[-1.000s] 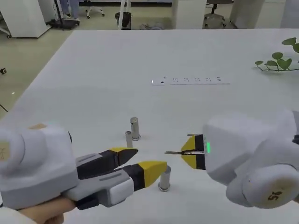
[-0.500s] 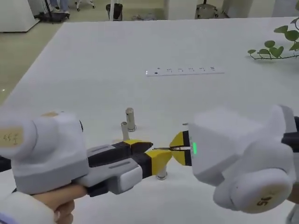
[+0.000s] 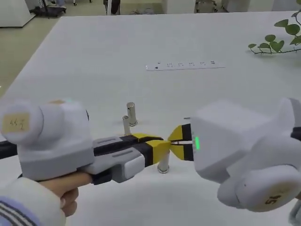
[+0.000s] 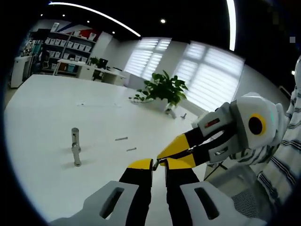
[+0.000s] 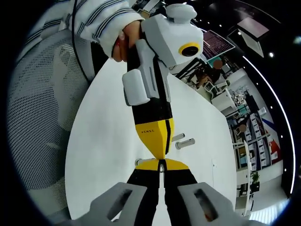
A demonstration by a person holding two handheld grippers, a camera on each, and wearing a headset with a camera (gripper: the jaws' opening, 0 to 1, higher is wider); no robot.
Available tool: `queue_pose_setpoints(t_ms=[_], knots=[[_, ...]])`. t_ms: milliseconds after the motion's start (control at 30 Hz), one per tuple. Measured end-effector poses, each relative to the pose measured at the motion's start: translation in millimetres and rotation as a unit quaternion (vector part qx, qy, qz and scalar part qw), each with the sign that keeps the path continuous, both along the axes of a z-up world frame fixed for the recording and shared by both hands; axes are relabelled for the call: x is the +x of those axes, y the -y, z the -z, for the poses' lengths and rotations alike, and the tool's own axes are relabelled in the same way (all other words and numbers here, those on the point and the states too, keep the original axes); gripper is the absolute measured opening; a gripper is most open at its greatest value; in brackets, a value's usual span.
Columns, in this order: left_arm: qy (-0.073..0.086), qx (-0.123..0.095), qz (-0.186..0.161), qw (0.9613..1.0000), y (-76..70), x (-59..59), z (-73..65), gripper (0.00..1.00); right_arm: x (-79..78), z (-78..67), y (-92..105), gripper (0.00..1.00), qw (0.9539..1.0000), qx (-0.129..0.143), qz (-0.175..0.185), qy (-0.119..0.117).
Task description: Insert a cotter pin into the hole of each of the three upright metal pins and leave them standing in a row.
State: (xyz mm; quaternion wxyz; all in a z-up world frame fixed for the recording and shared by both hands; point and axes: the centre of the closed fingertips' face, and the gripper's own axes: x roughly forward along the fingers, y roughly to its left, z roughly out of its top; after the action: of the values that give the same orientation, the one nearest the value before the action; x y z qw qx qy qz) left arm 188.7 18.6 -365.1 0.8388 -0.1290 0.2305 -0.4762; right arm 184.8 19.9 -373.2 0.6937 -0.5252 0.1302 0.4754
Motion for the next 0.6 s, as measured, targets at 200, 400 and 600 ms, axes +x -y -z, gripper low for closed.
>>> queue_pose_setpoints(t_ms=[200,400,600], knots=[[-0.008,-0.001,0.009,0.9999,1.6,-2.4,0.7,0.0,-3.3,-1.5,0.1,0.0,1.0,0.0,-0.003,0.004],[-0.027,-0.004,0.015,0.9995,2.2,-3.2,1.5,0.0,-4.2,-1.8,0.8,0.0,1.0,0.004,0.001,0.001],[-0.04,0.002,0.021,0.999,1.5,-5.3,3.7,0.0,-5.8,0.5,-0.4,0.0,1.0,0.006,0.003,-0.001]])
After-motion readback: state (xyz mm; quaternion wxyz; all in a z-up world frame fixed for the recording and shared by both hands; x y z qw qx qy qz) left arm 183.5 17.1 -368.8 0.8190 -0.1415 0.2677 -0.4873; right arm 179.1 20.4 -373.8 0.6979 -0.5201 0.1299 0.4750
